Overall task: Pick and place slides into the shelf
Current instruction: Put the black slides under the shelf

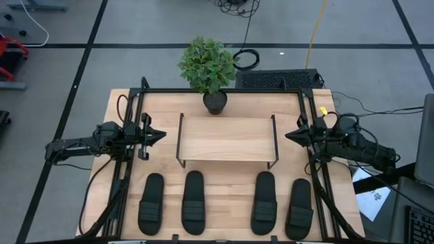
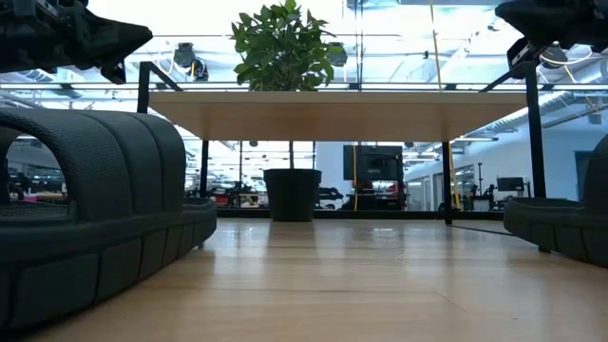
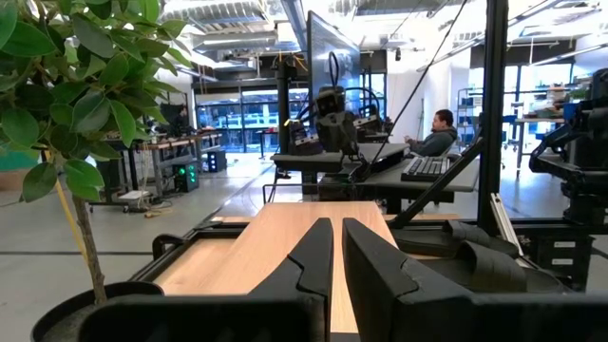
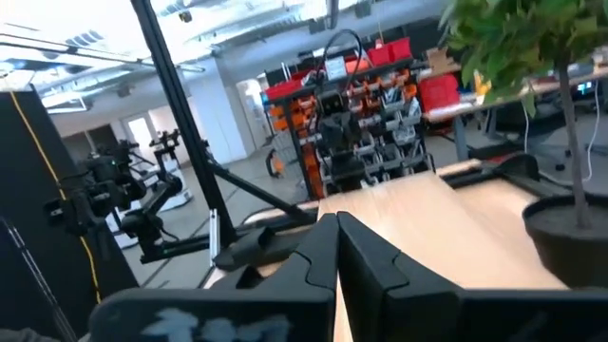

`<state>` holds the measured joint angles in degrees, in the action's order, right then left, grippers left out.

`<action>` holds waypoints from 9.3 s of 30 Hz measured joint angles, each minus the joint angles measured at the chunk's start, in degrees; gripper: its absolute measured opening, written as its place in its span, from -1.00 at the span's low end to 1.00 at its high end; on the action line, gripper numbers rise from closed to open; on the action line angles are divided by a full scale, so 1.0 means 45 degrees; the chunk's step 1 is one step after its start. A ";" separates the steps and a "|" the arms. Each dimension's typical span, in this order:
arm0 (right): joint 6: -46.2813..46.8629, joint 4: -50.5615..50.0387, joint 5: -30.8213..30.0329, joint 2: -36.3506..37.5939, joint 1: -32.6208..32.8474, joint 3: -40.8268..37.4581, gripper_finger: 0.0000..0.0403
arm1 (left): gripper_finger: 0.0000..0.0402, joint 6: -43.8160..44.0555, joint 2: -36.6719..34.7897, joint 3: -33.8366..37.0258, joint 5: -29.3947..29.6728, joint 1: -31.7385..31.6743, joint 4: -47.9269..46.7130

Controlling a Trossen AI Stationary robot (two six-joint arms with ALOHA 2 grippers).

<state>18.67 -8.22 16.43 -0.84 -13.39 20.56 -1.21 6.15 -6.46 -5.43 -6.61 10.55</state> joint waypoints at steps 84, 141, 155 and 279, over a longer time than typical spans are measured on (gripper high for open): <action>0.4509 -1.2322 0.5399 -0.5814 0.0428 0.3484 0.23 | -0.85 -0.0003 0.0000 0.0000 0.0000 0.0002 0.0000; -0.2625 -0.4851 0.5961 -0.7677 0.1126 0.8967 0.23 | -0.85 -0.0005 0.0000 0.0000 0.0005 0.0005 0.0000; -0.3028 -0.1167 0.3950 -0.9797 0.5220 0.8335 0.23 | -0.85 -0.0002 -0.0001 0.0000 0.0001 0.0000 0.0003; 0.4509 0.1011 -1.1901 -1.6145 1.6727 0.2594 0.23 | -0.85 -0.0005 0.0000 0.0000 0.0000 0.0004 0.0000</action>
<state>38.96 -3.67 -37.13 -73.49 61.88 32.23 -1.23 6.15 -6.46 -5.43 -6.59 10.55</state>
